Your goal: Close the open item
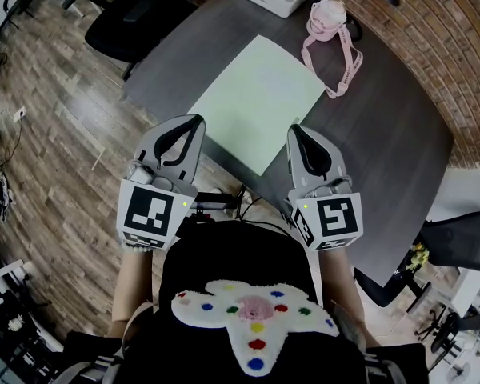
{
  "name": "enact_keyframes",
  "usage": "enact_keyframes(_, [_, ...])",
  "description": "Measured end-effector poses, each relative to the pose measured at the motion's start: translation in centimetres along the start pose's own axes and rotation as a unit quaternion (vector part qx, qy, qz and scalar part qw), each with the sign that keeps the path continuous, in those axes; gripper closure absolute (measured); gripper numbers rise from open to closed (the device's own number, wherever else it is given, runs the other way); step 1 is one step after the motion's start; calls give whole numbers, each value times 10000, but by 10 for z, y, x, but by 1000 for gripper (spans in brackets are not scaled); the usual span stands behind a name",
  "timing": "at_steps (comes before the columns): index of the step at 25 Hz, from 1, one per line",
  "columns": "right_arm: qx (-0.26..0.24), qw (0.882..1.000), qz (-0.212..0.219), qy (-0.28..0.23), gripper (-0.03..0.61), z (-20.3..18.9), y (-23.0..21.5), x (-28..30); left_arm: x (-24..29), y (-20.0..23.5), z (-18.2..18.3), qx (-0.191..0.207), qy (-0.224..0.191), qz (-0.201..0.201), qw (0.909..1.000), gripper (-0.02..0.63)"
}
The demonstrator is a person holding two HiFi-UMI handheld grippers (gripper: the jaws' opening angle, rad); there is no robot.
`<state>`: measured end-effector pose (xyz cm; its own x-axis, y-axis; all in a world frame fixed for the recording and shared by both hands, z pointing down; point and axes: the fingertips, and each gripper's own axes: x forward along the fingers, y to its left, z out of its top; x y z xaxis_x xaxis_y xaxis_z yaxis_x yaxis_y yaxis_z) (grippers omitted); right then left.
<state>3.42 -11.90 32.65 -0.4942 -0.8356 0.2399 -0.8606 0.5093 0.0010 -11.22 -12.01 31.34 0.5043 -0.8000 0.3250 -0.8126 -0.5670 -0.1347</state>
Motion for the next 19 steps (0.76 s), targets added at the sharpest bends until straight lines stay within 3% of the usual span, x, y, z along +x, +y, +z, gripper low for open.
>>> enact_keyframes(19, [-133, 9998, -81, 117, 571, -8, -1, -1, 1, 1, -4, 8, 48, 19, 10000, 607])
